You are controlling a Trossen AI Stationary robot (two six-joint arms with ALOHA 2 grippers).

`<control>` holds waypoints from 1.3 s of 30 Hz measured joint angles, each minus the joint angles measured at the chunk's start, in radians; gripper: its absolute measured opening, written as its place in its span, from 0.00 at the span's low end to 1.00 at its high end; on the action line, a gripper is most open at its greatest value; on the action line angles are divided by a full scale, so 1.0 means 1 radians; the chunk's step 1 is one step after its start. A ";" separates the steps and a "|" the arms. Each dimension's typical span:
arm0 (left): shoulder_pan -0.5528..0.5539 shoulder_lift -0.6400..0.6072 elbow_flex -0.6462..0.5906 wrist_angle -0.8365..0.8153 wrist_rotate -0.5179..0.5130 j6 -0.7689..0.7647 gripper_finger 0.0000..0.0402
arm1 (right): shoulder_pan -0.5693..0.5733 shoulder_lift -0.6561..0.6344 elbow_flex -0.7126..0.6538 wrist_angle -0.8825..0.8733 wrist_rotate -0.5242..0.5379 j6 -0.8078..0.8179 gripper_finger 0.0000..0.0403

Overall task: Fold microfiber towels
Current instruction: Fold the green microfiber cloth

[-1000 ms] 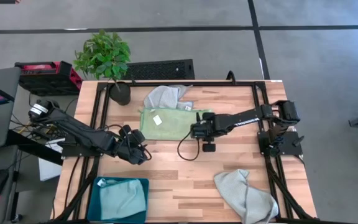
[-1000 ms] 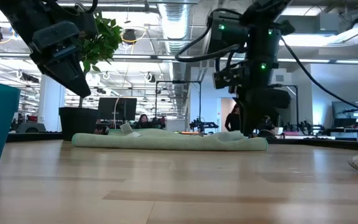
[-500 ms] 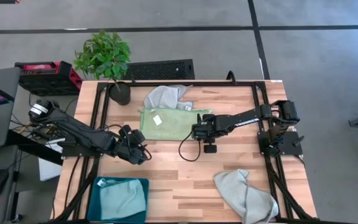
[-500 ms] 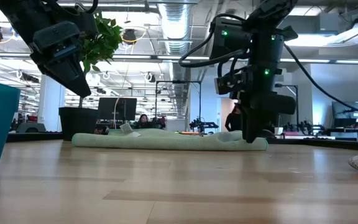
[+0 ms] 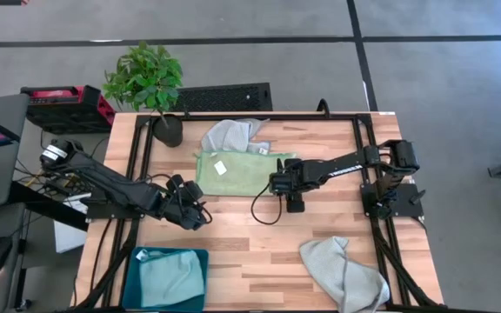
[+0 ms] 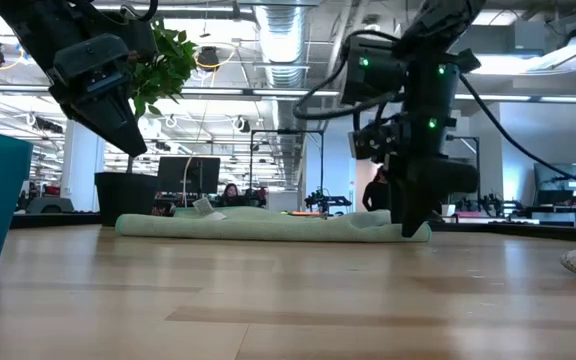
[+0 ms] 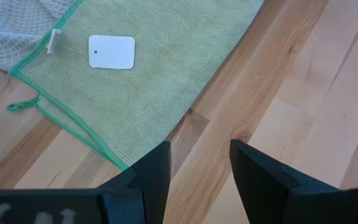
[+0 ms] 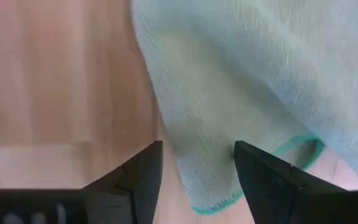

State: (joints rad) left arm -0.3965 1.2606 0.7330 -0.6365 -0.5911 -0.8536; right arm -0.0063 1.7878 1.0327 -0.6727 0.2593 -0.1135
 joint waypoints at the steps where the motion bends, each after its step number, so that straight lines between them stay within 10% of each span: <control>1: 0.000 0.000 0.000 0.000 0.000 0.000 0.39 | -0.005 0.000 -0.011 0.005 0.000 0.000 0.55; 16: 0.000 0.000 0.000 0.004 0.000 0.000 0.39 | -0.014 -0.002 -0.046 0.040 0.020 0.008 0.42; 25: 0.000 0.000 0.000 0.006 0.005 0.000 0.39 | -0.016 0.003 -0.036 0.072 0.080 0.017 0.04; 39: -0.002 0.000 0.000 0.006 0.030 0.000 0.39 | -0.014 0.002 0.181 0.201 0.076 -0.133 0.01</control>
State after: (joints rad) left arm -0.3981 1.2602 0.7330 -0.6304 -0.5613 -0.8536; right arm -0.0201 1.7897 1.2139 -0.4720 0.3354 -0.2463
